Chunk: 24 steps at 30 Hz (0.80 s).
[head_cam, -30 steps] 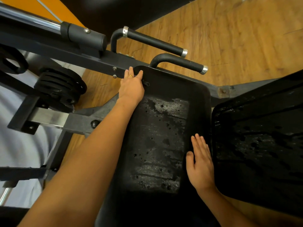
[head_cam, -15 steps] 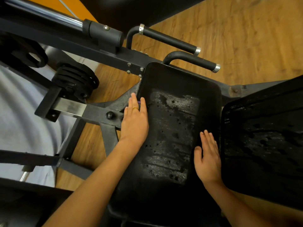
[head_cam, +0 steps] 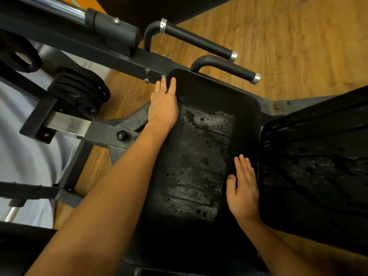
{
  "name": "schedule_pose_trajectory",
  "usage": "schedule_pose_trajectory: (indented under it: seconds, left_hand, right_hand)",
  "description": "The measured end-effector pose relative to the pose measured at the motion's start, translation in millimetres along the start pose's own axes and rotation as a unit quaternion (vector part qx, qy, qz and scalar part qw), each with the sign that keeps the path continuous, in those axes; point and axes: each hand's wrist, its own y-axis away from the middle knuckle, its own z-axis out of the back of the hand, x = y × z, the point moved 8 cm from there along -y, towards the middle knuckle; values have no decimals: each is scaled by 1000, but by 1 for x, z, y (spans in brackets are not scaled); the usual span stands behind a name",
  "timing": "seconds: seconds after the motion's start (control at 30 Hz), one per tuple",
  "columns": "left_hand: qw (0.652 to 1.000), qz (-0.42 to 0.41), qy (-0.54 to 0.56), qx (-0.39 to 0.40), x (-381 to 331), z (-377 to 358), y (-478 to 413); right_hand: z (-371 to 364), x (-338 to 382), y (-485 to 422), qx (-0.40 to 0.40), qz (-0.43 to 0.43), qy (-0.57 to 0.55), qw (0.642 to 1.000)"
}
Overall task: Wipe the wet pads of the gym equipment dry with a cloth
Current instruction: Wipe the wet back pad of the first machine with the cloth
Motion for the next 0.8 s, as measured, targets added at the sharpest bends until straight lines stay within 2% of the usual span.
schedule_pose_trajectory:
  seconds: [0.2, 0.47, 0.67, 0.8]
  left_hand:
    - [998, -45, 12, 43, 4, 5, 18]
    - [994, -70, 11, 85, 22, 13, 115]
    - [991, -60, 1, 119, 41, 14, 205]
    - [994, -38, -1, 100, 46, 15, 256]
  right_hand:
    - [-1, -1, 0, 0, 7, 3, 1000]
    - [-1, -1, -1, 6, 0, -5, 1000]
    - [1, 1, -2, 11, 2, -2, 1000]
    - [0, 1, -1, 7, 9, -3, 1000]
